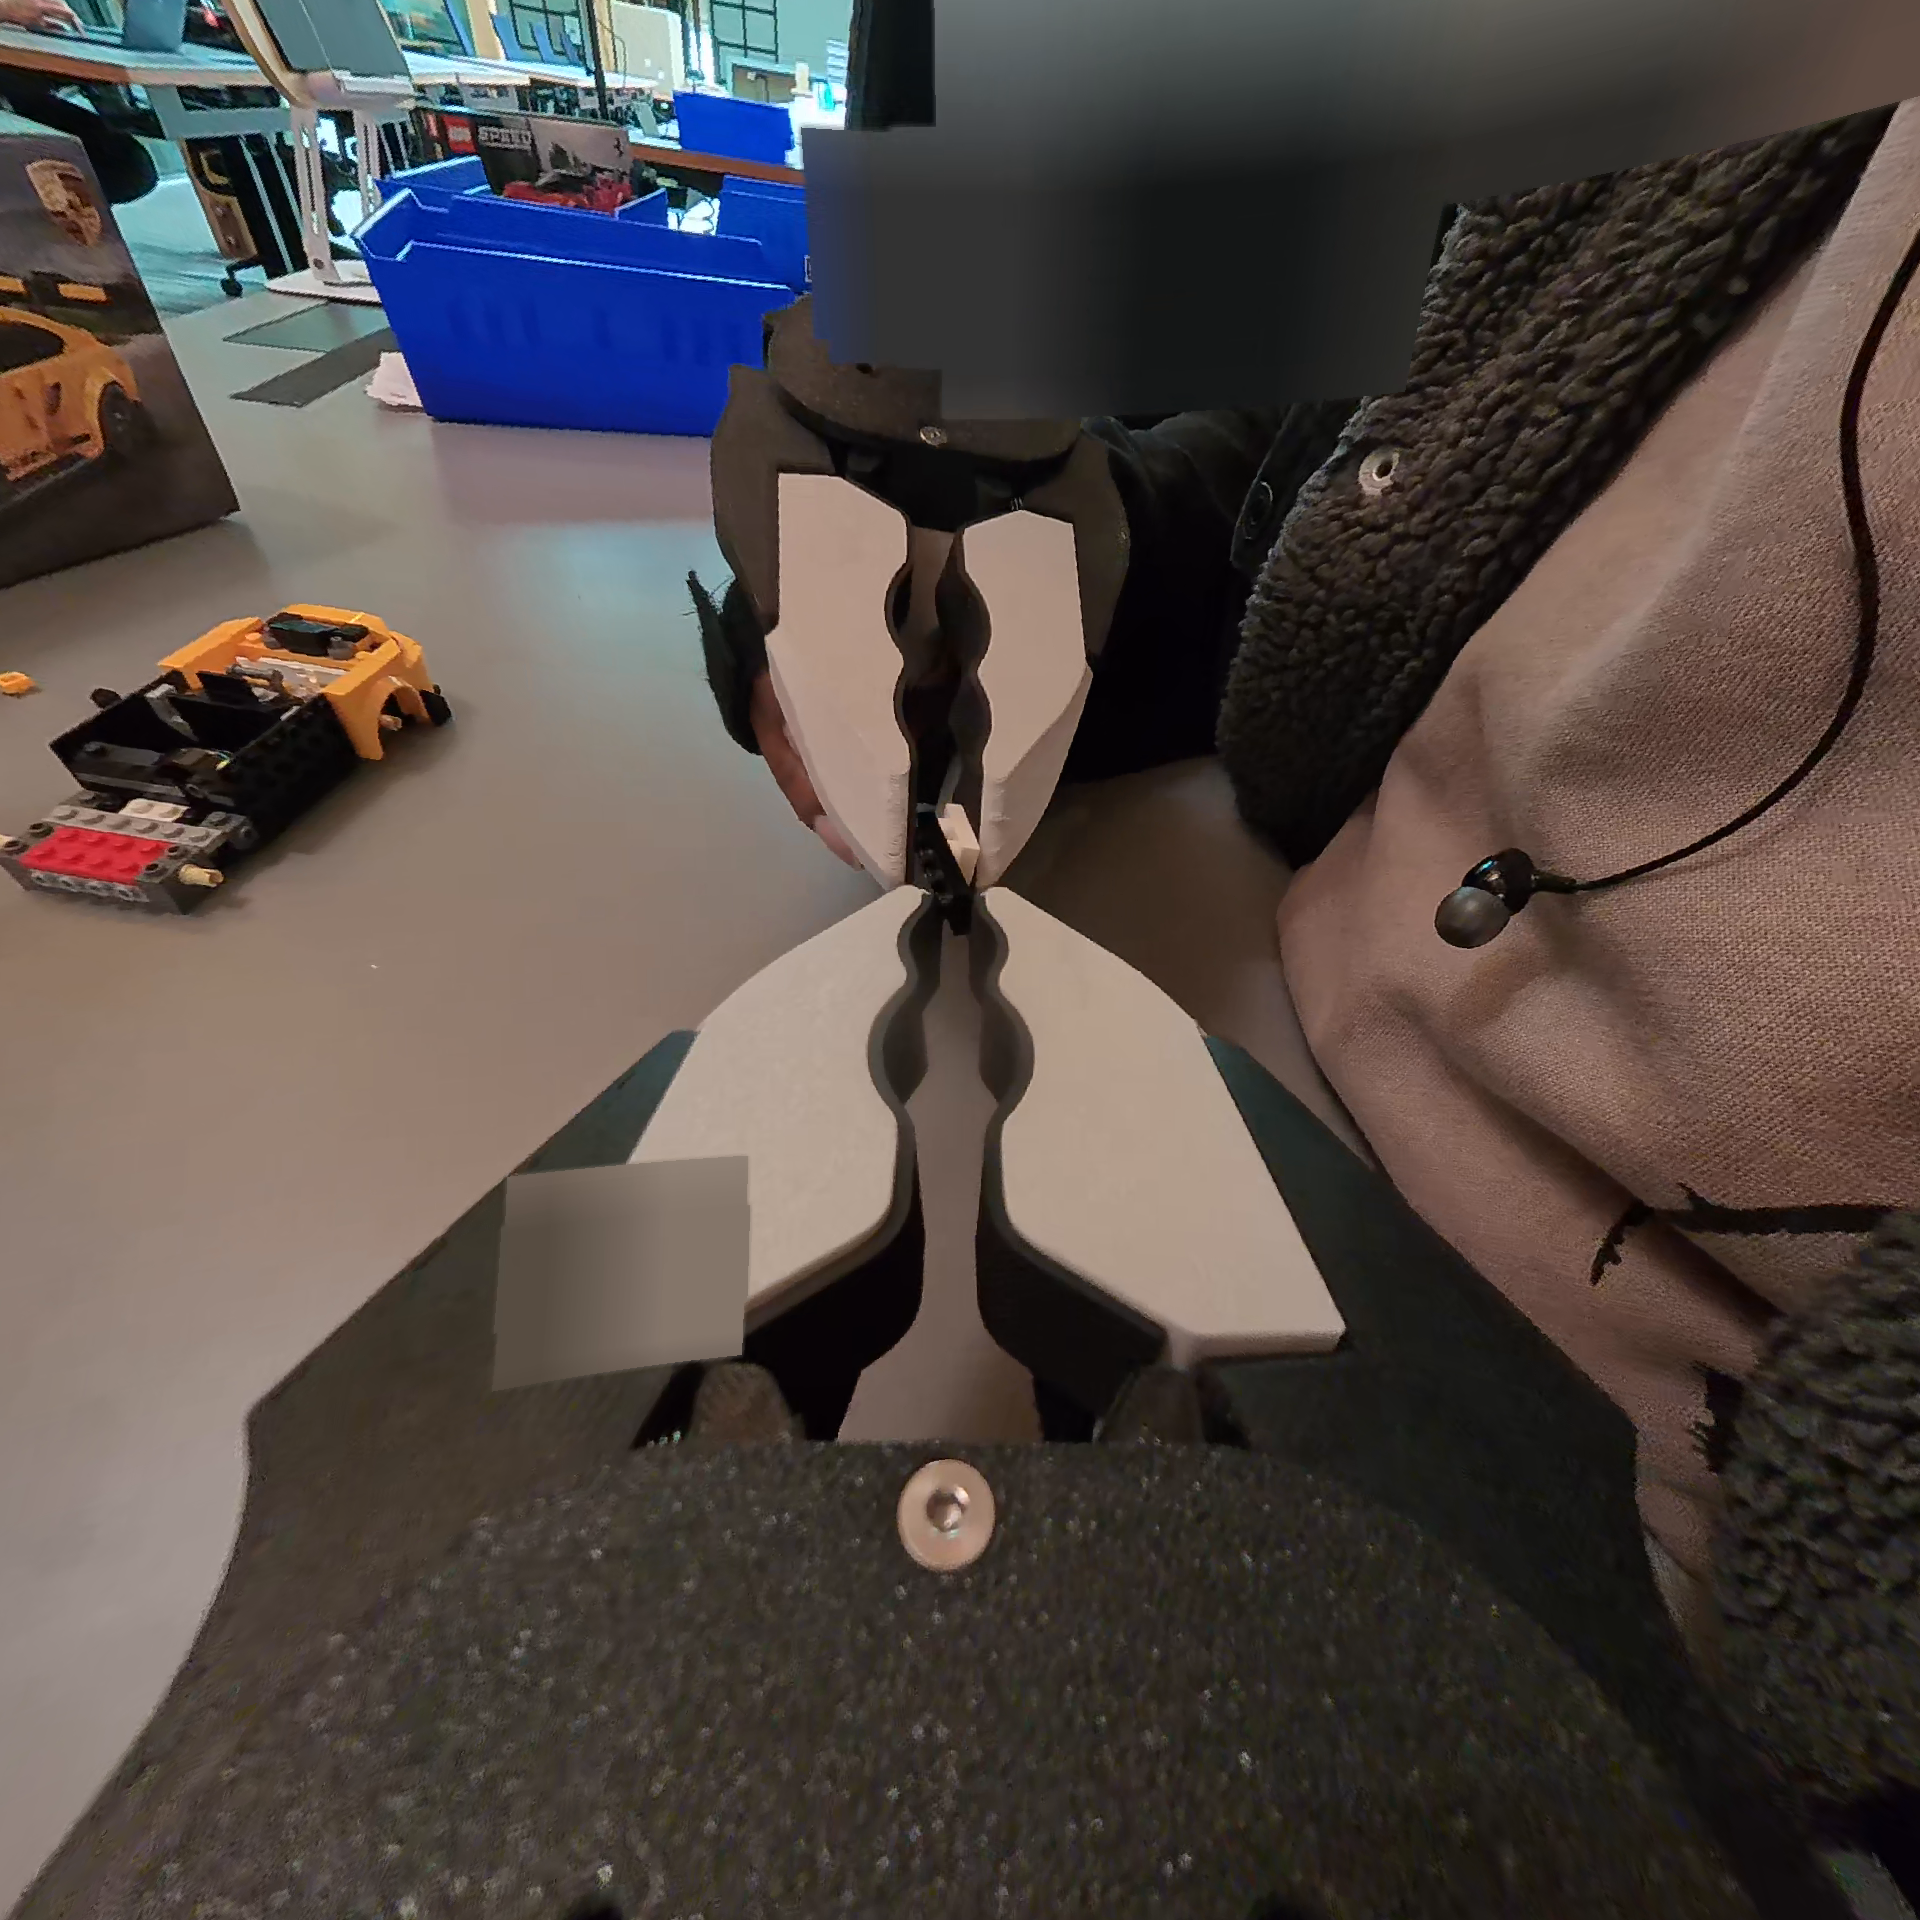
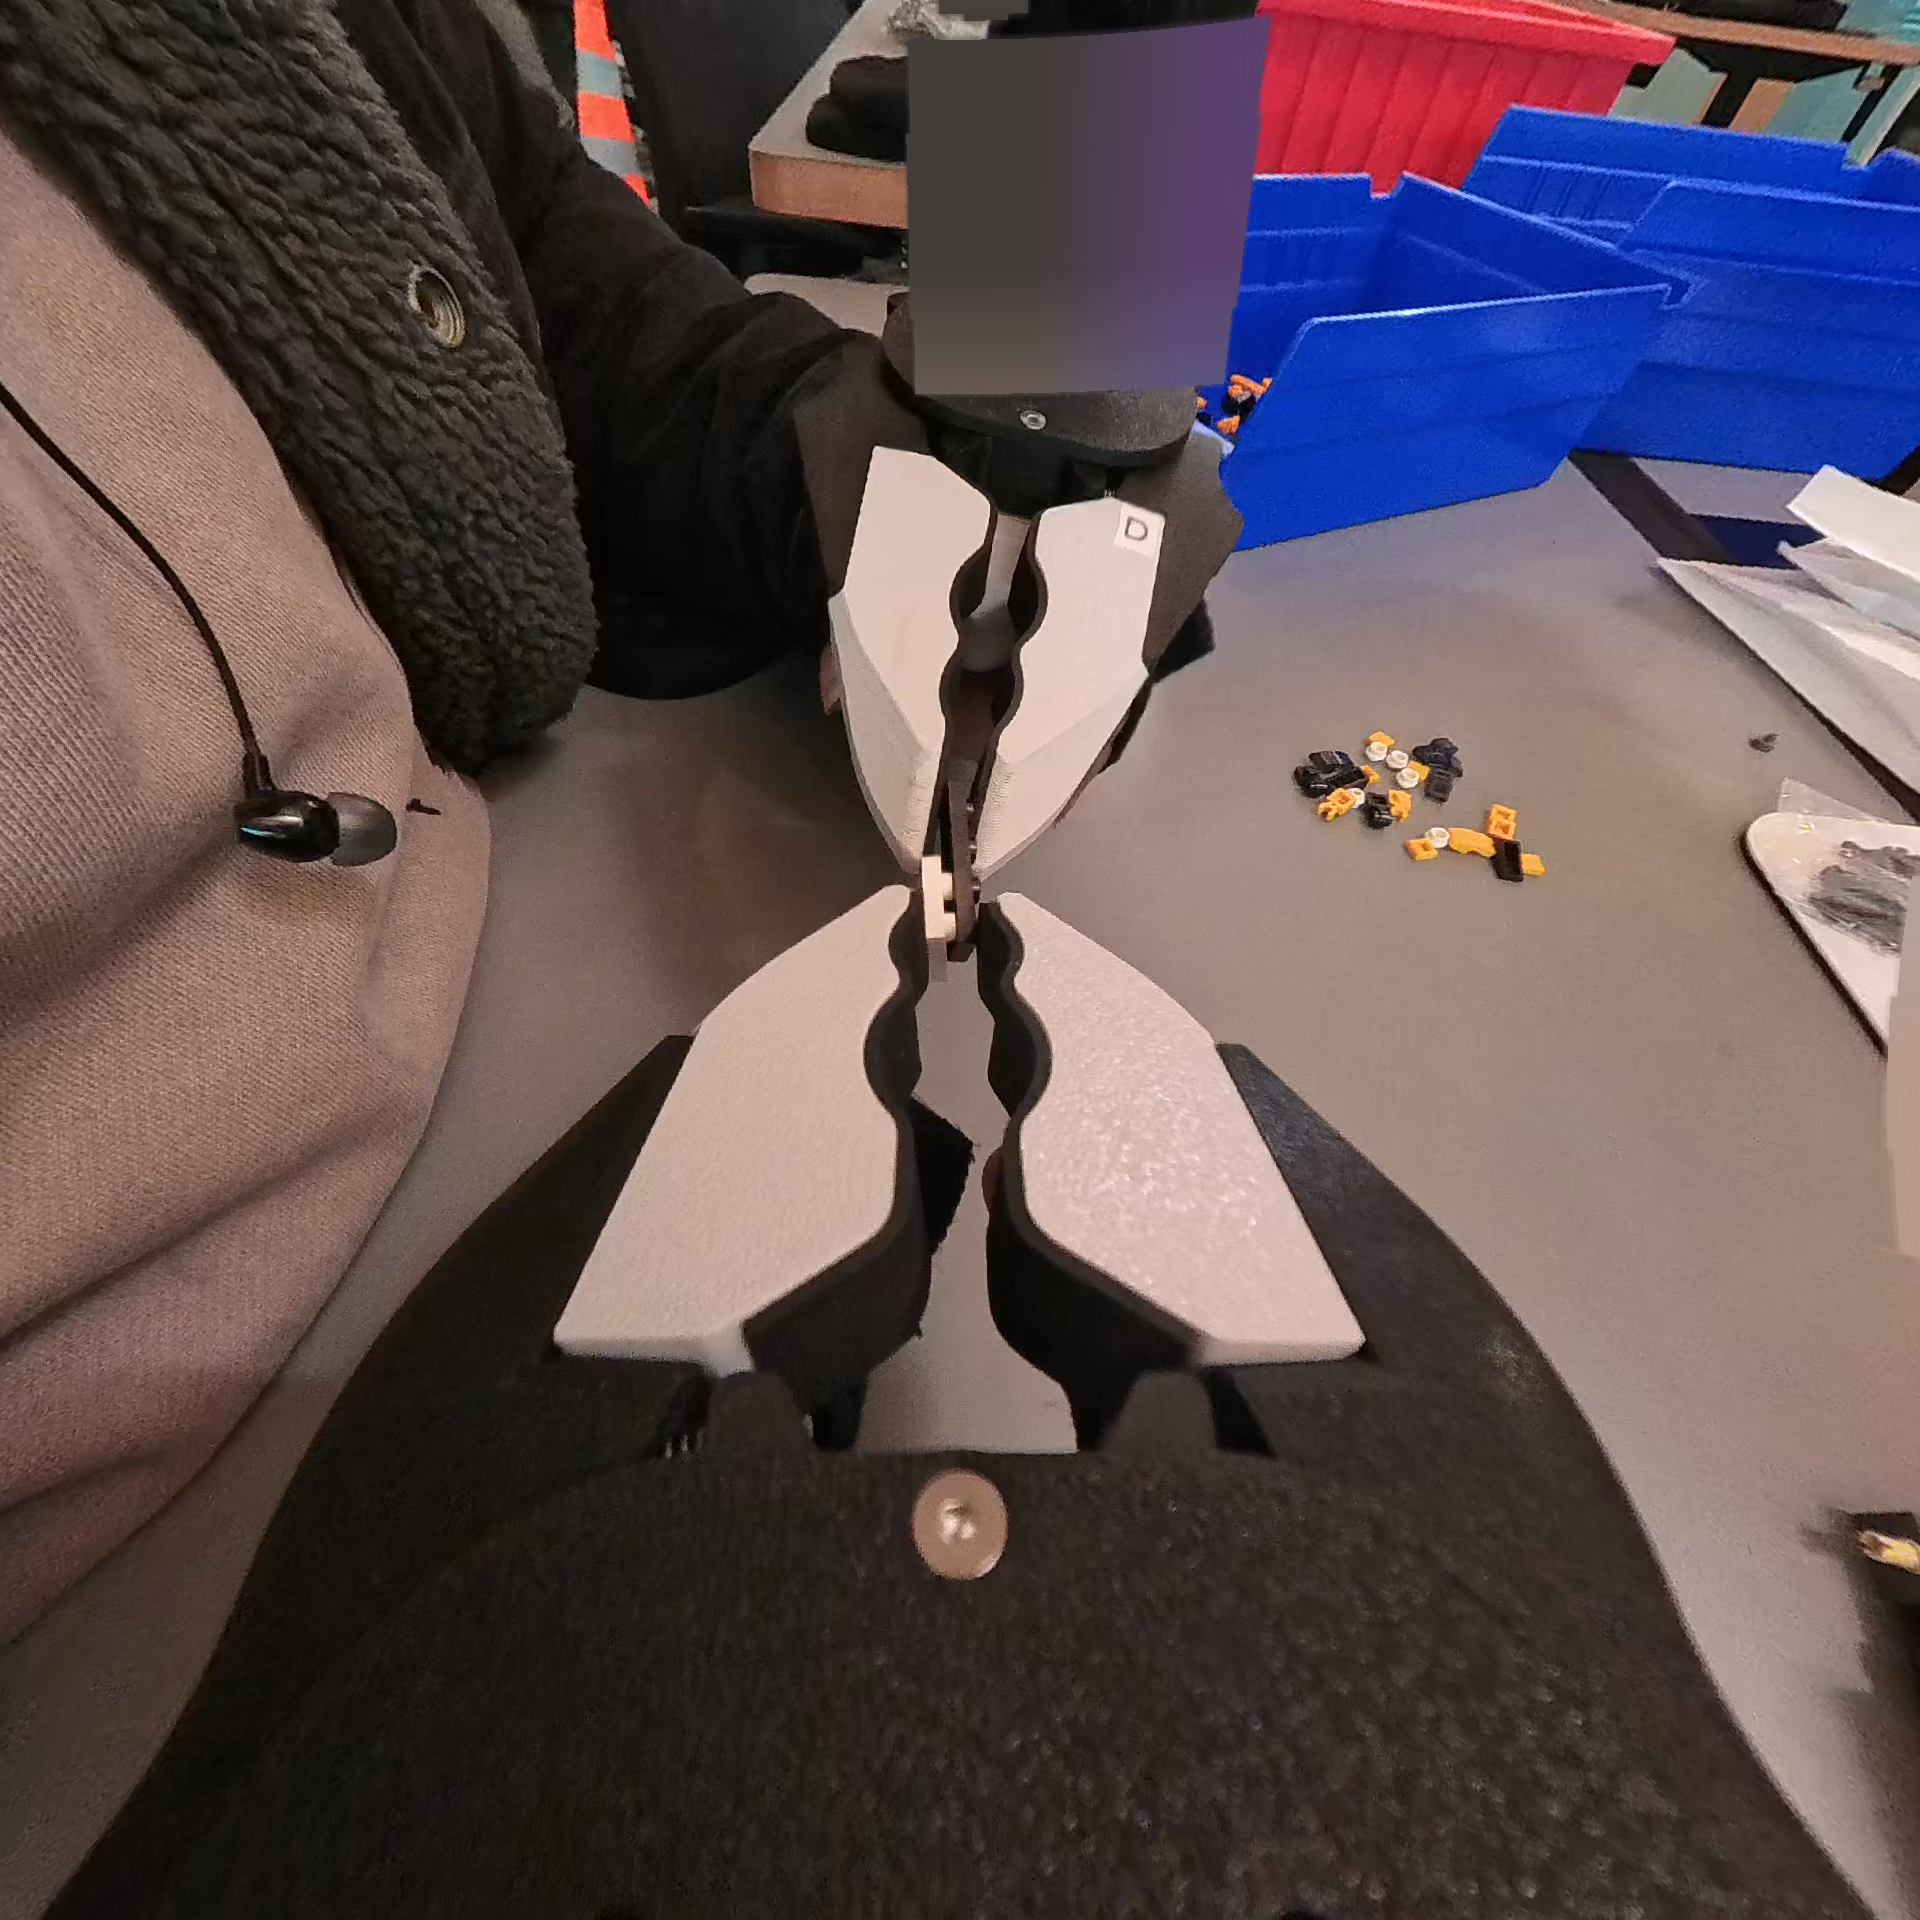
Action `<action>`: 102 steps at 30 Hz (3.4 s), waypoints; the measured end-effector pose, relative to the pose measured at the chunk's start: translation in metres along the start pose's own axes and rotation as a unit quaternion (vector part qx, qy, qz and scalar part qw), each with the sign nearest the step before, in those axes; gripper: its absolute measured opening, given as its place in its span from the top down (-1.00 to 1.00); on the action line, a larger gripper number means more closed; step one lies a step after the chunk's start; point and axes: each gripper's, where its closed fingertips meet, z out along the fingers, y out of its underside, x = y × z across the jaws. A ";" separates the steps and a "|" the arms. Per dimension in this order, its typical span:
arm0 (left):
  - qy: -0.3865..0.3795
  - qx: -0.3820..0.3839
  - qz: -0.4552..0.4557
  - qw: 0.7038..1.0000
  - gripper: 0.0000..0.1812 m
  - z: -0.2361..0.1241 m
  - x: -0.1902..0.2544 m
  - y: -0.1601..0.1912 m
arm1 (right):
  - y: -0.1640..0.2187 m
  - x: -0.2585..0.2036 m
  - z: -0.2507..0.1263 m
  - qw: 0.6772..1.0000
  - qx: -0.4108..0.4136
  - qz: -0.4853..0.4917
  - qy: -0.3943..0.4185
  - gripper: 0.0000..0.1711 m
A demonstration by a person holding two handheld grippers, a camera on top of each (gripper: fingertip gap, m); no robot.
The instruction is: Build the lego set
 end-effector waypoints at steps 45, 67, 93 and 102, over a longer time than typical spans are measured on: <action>-0.081 -0.016 0.109 0.991 0.92 0.000 -0.010 -0.005 | -0.002 0.011 0.005 0.996 0.007 -0.058 0.065 0.87; 0.002 0.088 0.039 0.995 0.90 -0.007 0.007 -0.026 | -0.028 -0.001 -0.003 0.996 0.056 -0.054 0.045 0.90; -0.027 0.144 0.092 0.985 0.90 -0.014 0.011 -0.048 | -0.048 -0.002 -0.009 0.992 0.125 0.020 0.016 0.89; -0.064 0.081 0.081 0.991 0.88 -0.009 0.001 -0.039 | -0.038 0.007 -0.010 0.991 0.048 -0.085 0.089 0.89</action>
